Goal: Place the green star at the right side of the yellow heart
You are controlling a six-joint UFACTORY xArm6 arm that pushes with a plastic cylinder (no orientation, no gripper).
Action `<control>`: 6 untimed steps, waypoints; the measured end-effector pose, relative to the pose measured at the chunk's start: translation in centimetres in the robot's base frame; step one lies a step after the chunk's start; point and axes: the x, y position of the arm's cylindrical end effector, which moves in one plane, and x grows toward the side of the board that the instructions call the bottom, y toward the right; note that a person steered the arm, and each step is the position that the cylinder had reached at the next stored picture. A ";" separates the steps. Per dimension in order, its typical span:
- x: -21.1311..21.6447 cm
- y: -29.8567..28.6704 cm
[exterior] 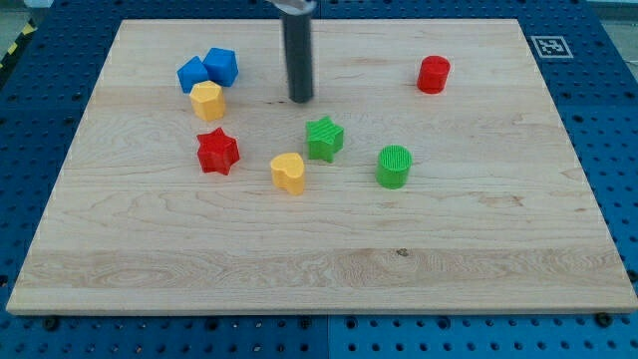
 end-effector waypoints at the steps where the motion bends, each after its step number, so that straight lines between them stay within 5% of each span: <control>1: 3.1 2.7; 2: 3.8 5.5; 5: 3.2 0.6; 6: 6.9 -0.3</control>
